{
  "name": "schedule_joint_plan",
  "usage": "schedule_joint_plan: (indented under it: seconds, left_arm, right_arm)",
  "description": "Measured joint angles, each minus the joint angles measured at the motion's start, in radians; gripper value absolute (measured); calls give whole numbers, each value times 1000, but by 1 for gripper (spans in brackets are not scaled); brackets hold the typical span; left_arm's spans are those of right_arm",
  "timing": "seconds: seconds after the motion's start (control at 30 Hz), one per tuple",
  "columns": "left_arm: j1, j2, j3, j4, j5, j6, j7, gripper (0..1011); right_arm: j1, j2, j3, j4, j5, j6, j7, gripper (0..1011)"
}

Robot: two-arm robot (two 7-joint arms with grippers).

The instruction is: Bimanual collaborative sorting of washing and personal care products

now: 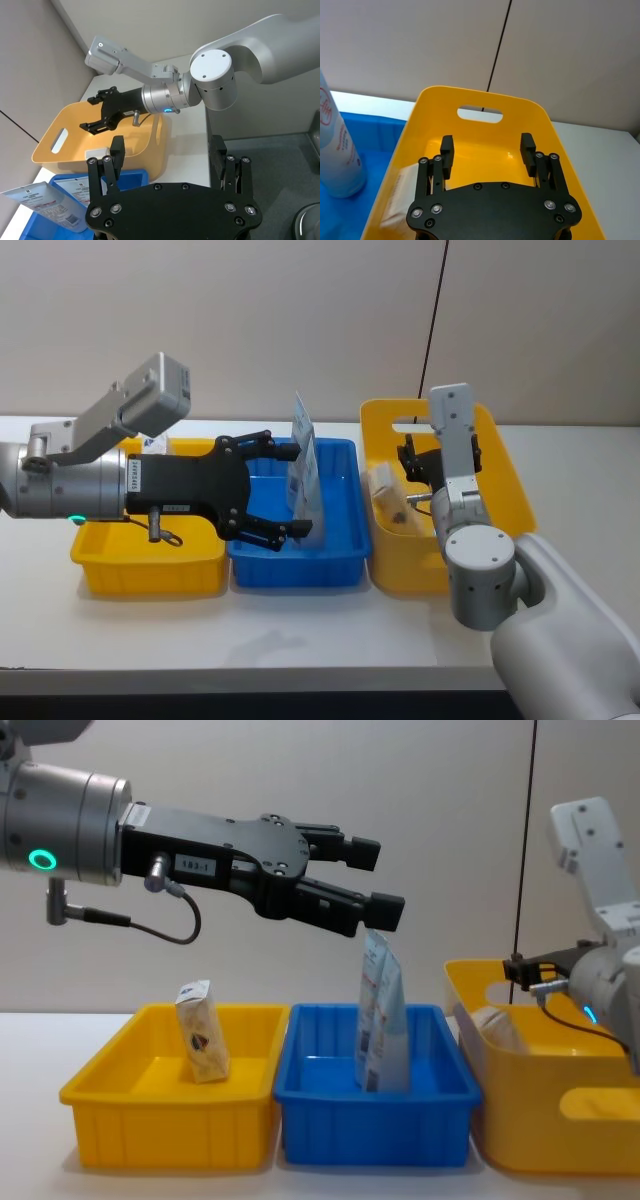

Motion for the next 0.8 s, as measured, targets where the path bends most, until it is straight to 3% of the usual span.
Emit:
schedule_joint_plan:
  seconds: [0.2,0.33,0.6,0.8]
  left_arm:
    - [0,0,0,0,0,0,0,1001]
    - [0,0,0,0,0,0,0,1001]
    - [0,0,0,0,0,0,0,1001]
    - [0,0,0,0,0,0,0,1001]
  right_arm:
    - [-12,5,14,-27,0,6,-3,936]
    - [-26,10,20,-59,3,12,2,1003]
    - [-82,32,24,-175,15,34,40,1003]
    - [-157,61,18,-310,28,61,84,1003]
